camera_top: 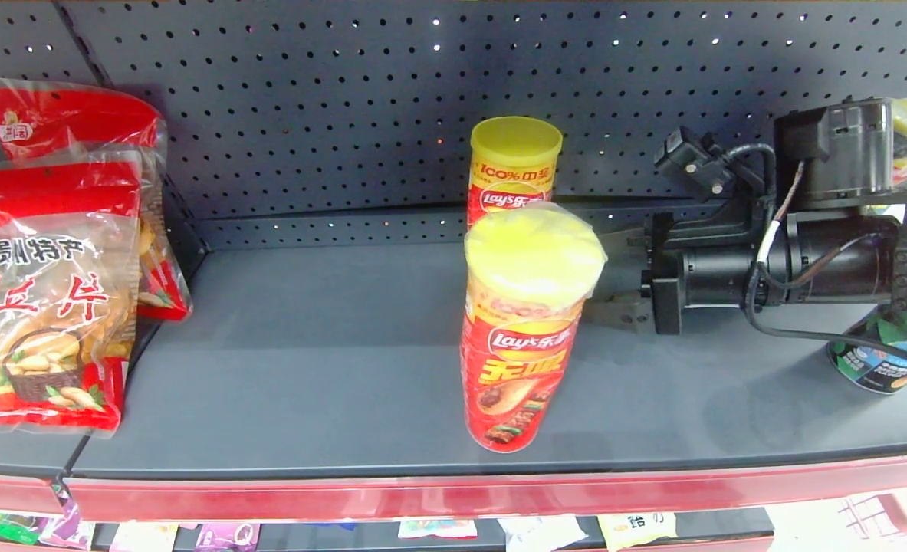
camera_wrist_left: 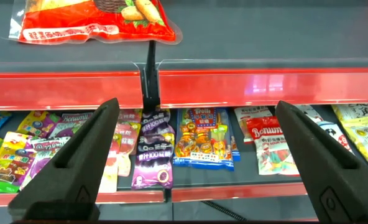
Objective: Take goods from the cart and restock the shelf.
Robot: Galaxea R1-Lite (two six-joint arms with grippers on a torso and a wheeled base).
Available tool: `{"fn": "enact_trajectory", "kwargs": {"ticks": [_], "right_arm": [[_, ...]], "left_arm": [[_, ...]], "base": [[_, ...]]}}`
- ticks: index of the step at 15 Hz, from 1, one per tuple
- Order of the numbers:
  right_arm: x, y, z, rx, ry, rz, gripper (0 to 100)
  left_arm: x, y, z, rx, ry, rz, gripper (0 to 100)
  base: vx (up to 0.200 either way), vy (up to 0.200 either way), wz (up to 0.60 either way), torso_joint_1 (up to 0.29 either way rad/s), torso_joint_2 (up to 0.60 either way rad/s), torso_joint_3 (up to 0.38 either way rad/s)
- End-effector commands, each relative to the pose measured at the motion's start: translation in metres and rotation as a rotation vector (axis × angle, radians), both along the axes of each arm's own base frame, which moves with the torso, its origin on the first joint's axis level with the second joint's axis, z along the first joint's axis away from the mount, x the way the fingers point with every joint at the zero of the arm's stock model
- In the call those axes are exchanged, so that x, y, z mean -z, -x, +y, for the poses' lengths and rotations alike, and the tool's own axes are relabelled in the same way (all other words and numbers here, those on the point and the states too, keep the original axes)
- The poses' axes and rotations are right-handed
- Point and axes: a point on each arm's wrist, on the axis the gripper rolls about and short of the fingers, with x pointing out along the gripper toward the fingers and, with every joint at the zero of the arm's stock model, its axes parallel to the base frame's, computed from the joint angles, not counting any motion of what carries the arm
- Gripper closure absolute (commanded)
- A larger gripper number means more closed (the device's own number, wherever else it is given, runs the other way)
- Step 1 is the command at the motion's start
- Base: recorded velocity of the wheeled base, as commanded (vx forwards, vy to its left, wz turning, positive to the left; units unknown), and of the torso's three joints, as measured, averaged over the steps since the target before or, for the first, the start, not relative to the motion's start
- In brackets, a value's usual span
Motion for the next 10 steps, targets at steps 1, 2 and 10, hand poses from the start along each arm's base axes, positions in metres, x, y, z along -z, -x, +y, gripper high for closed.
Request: {"fn": "enact_trajectory", "kwargs": {"ticks": [1,2,10], "right_arm": [[-0.001,0.002,-0.0002,-0.003,-0.001,-0.004,0],[-0.0006,0.0027,0.0,-0.004,0.0,-0.003,0],[0.0004,0.0115,0.0002,-0.018,0.002,0.002,0]], "left_arm": [[0.0,-0.0001,0.0,0.0,0.0,0.001,0],[0.0,-0.0001,0.0,0.0,0.0,0.001,0],[0.0,-0.0001,0.0,0.0,0.0,0.001,0]], "base": [[0.0,0.0,0.0,0.0,0.0,0.0],[0.0,0.0,0.0,0.0,0.0,0.0],[0.0,0.0,0.0,0.0,0.0,0.0]]}}
